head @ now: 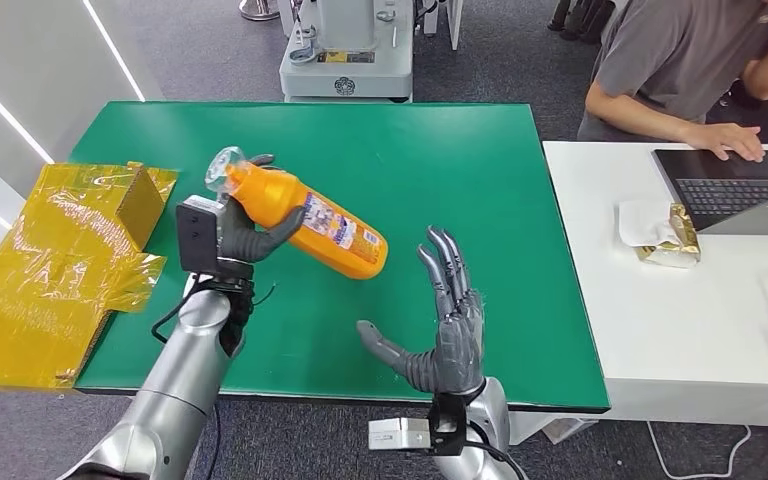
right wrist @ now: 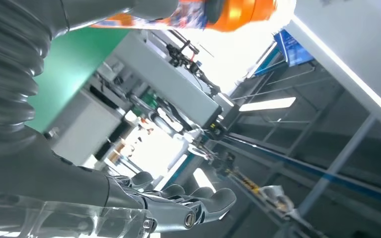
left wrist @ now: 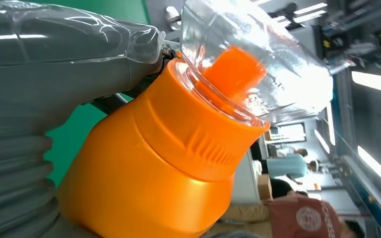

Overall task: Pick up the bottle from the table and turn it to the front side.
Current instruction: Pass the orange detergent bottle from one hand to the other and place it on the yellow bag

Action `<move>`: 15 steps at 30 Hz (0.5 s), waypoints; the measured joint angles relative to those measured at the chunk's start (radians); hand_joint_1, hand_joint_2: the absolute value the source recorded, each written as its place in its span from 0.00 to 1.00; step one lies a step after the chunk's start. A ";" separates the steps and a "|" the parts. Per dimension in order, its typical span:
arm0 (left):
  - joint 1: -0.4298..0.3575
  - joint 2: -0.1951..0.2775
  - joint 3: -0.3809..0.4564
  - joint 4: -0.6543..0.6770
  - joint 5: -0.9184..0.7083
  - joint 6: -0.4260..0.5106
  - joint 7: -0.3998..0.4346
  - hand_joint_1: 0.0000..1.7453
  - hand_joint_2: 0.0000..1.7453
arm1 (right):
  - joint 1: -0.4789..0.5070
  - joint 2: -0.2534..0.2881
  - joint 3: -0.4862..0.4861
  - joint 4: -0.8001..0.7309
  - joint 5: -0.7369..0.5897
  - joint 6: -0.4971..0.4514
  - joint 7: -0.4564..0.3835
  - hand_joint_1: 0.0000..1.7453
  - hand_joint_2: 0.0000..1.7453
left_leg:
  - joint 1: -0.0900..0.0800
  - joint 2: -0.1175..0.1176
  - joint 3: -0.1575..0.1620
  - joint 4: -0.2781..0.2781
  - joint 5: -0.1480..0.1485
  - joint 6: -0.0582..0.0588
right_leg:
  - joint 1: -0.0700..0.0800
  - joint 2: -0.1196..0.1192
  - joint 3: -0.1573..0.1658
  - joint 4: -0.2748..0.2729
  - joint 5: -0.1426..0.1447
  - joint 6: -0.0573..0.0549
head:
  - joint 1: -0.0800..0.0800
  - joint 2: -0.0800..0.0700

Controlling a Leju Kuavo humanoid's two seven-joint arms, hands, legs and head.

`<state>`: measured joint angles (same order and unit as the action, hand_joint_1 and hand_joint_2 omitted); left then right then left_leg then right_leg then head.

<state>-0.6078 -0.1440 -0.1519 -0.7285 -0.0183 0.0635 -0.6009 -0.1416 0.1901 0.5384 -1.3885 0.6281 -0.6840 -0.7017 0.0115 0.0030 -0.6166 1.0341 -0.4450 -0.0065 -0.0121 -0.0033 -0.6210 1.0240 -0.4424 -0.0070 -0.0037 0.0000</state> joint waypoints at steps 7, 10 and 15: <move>-0.086 0.173 0.103 0.066 -0.086 0.129 0.008 1.00 1.00 | 0.077 0.000 0.028 -0.052 -0.042 0.000 0.000 0.00 1.00 | 0.002 0.000 0.000 0.000 0.002 -0.003 | 0.002 0.001 -0.001 0.000 0.001 -0.002 | 0.000 0.000; -0.136 0.237 0.106 0.083 -0.187 0.224 -0.006 1.00 1.00 | 0.089 0.000 0.034 -0.055 -0.052 0.000 0.000 0.00 1.00 | 0.003 0.000 0.000 0.000 0.002 -0.004 | 0.003 0.001 -0.001 0.001 0.001 -0.003 | 0.000 0.000; -0.211 0.323 0.114 0.039 -0.313 0.331 -0.078 1.00 1.00 | 0.085 0.000 0.046 -0.038 -0.112 0.000 0.000 0.00 1.00 | 0.002 0.001 0.000 0.000 0.002 -0.004 | 0.003 0.002 -0.001 0.001 0.002 -0.003 | 0.000 0.000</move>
<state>-0.8193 0.1792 -0.0382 -0.6895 -0.3318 0.3950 -0.6793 -0.0569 0.1897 0.5841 -1.4265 0.5161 -0.6838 -0.7019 0.0140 0.0043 -0.6169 1.0337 -0.4426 -0.0103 -0.0093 -0.0013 -0.6222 1.0246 -0.4408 -0.0103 -0.0032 0.0000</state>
